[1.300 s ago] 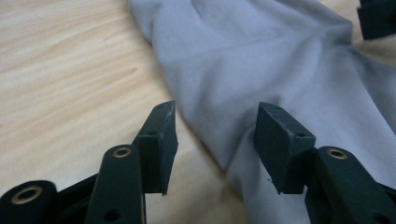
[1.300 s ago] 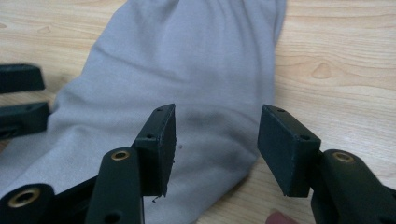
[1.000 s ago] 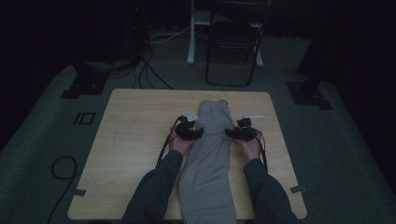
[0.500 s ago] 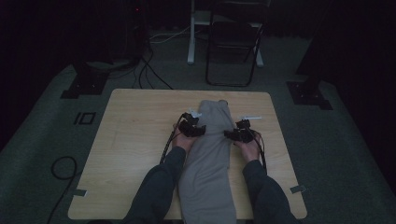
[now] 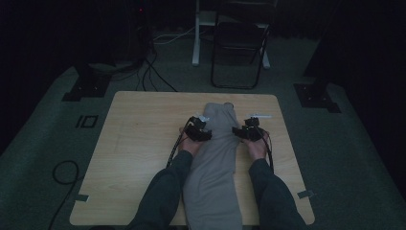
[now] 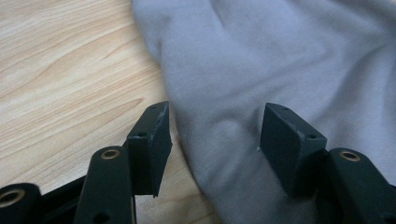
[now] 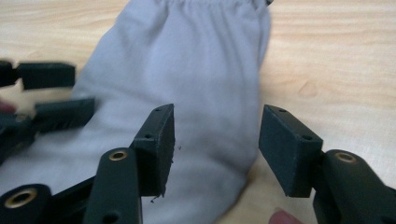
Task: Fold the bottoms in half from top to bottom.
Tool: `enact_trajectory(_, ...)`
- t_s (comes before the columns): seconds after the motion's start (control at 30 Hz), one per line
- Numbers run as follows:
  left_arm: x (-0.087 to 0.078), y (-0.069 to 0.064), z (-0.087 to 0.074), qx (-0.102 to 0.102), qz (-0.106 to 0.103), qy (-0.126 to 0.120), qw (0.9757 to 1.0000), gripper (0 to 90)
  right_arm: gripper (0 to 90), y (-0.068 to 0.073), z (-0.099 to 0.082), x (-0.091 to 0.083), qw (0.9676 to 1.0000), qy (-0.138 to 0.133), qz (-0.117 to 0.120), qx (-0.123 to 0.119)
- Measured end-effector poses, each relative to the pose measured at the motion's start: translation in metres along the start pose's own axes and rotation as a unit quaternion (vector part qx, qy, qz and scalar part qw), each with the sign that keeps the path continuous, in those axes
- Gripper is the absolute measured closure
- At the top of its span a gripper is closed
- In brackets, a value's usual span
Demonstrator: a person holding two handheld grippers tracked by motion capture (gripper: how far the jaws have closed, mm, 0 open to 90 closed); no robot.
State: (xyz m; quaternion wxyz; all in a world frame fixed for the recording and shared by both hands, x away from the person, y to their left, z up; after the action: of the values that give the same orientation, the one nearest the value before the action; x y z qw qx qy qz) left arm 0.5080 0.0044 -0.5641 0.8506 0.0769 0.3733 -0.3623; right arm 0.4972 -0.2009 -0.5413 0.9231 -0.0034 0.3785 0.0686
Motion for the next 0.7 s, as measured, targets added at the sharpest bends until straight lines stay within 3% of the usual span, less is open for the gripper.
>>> enact_trajectory(0.17,0.001,-0.002,-0.001,0.007,-0.002,0.003,1.0000,46.8,47.2,0.002,0.001,0.016,0.9998,0.014,-0.011,0.005)
enact_trajectory(0.2,0.001,-0.003,-0.001,0.010,-0.005,0.003,0.9999,50.7,47.8,0.005,-0.002,0.023,0.9995,0.026,-0.017,0.003)
enact_trajectory(0.3,0.000,-0.003,-0.003,0.005,-0.013,0.002,0.9999,58.6,49.8,0.006,-0.006,0.028,0.9993,0.023,-0.029,-0.008)
enact_trajectory(0.37,-0.002,-0.004,-0.006,0.004,-0.023,-0.003,0.9997,63.1,54.5,0.009,-0.007,0.026,0.9989,0.026,-0.036,-0.016)
enact_trajectory(0.4,-0.004,-0.004,-0.008,0.002,-0.026,-0.005,0.9997,64.6,55.2,0.014,-0.011,0.023,0.9974,0.023,-0.052,-0.044)
enact_trajectory(0.43,-0.006,-0.005,-0.010,-0.001,-0.029,-0.006,0.9996,64.6,55.2,0.014,-0.011,0.023,0.9974,0.023,-0.052,-0.044)
enact_trajectory(0.47,-0.010,-0.008,-0.016,0.007,-0.033,-0.008,0.9994,65.9,55.6,0.020,-0.017,0.018,0.9955,0.017,-0.060,-0.071)
enact_trajectory(0.57,-0.013,-0.009,-0.019,0.007,-0.036,-0.012,0.9993,66.0,56.2,0.023,-0.020,0.015,0.9953,0.015,-0.059,-0.075)
enact_trajectory(0.7,-0.027,-0.016,-0.037,0.006,-0.048,-0.022,0.9986,65.9,56.4,0.033,-0.036,0.000,0.9948,0.015,-0.043,-0.091)
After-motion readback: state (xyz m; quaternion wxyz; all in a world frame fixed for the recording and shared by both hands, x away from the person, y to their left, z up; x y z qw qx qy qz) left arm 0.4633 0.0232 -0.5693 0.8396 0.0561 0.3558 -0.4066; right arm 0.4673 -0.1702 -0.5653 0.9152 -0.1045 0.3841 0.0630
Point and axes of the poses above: each handheld gripper's, and its own axes: x roughly forward along the jaws, z roughly out of its top, y roughly to its left, the point moved 4 cm from there along x, roughly forward along the jaws, and after that the axes turned 15 degrees about -z, right-handed, at the moved point
